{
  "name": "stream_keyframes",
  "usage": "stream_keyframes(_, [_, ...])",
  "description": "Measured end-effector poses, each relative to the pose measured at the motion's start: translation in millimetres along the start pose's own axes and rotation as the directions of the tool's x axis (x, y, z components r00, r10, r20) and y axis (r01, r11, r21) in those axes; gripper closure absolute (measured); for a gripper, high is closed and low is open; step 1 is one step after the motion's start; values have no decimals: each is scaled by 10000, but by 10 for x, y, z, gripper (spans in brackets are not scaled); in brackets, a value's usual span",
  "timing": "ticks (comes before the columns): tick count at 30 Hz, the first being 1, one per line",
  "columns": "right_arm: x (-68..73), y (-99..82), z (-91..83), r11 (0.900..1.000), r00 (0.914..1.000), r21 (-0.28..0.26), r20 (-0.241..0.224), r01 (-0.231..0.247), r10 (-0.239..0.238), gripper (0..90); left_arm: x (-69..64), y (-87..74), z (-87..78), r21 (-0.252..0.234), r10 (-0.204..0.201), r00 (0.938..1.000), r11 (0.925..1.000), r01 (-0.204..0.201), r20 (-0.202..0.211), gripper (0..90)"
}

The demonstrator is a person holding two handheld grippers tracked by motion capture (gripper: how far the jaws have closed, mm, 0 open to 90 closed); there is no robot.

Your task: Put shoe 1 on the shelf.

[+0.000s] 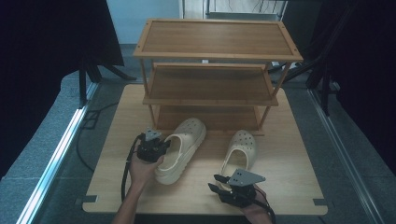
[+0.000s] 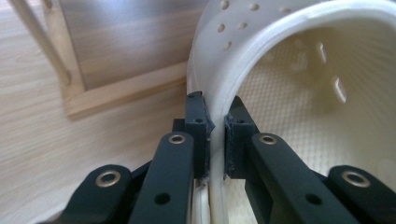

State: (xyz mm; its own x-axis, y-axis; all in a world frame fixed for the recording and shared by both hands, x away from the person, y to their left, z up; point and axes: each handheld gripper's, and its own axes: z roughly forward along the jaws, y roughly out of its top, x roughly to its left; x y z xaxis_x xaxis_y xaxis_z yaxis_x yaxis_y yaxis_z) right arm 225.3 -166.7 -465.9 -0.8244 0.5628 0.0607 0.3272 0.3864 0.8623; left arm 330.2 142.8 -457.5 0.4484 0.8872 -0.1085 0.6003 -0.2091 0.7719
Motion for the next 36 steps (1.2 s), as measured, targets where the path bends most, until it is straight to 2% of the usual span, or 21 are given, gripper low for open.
stream_keyframes(3, [13,11,-13,10000,10000,-64,22,18,-18,609,-11,57,47,5,35,10000,10000,-35,-81,835])
stream_keyframes(9, [59,33,-17,9998,9999,-107,-24,141,-142,609,-1,138,153,-212,-160,9997,9997,156,-197,835])
stream_keyframes(11, [65,36,-15,9998,9998,-107,-56,168,-169,609,16,166,208,-230,-235,9991,9995,227,-366,835])
stream_keyframes(16, [66,32,-3,9999,9998,-49,-151,164,-165,607,45,207,301,-242,-353,9989,9991,345,-309,834])
stream_keyframes(22, [84,21,31,9999,9994,6,-296,150,-150,605,36,291,427,-444,-438,9972,9982,411,-614,831])
stream_keyframes(23, [89,22,31,9999,9995,12,-281,163,-162,605,38,330,463,-570,-486,9955,9974,440,-814,829])
stream_keyframes(28, [97,26,27,9998,9993,2,-322,177,-177,605,55,406,540,-819,-639,9920,9951,551,-1086,826])
stream_keyframes(29, [104,28,31,9999,9992,-15,-362,168,-168,605,69,435,588,-881,-696,9892,9944,585,-1289,825])
stream_keyframes(34, [129,27,49,9998,9988,33,-437,216,-215,604,115,456,700,-828,-774,9840,9945,648,-1602,823])
stream_keyframes(35, [141,28,56,9997,9985,65,-477,256,-252,604,130,454,754,-835,-934,9805,9933,799,-1731,821])
stream_keyframes(36, [145,27,60,9997,9985,56,-494,255,-252,604,139,455,778,-812,-951,9804,9933,821,-1724,821])
